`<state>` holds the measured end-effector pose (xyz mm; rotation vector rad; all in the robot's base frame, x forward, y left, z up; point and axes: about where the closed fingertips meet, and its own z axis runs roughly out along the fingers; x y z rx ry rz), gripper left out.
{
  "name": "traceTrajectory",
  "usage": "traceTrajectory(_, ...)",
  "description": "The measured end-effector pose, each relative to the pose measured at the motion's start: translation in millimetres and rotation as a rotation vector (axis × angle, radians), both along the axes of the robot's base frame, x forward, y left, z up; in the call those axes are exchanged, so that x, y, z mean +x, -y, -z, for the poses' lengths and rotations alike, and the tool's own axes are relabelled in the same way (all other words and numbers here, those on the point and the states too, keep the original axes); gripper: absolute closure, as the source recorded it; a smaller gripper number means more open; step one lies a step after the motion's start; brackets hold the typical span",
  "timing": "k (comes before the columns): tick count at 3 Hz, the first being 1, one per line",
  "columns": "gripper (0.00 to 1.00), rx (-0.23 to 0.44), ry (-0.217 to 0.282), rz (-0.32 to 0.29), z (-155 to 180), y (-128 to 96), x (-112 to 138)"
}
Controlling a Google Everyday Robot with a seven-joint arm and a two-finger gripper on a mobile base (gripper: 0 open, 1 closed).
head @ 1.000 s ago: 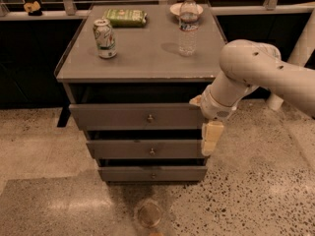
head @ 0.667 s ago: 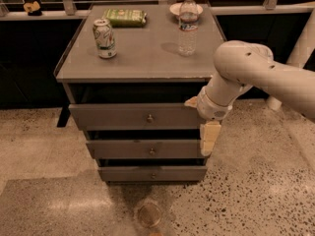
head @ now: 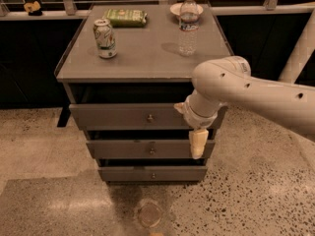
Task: Open top drawer
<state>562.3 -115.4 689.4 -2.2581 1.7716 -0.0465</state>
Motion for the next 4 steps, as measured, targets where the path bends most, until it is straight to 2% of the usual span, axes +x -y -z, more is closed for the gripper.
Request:
traceTrajectory(1,0.0,0.011,0.013,0.057,3.6,0.3,4.4)
traceTrajectory(2,0.0,0.01,0.011,0.056,3.7,0.4,4.0)
traceTrajectory(3,0.0,-0.008,0.044,0.08,6.8,-0.3,6.4)
traceTrajectory(4,0.0,-0.06,0.15,0.102,11.1,-6.6,11.3)
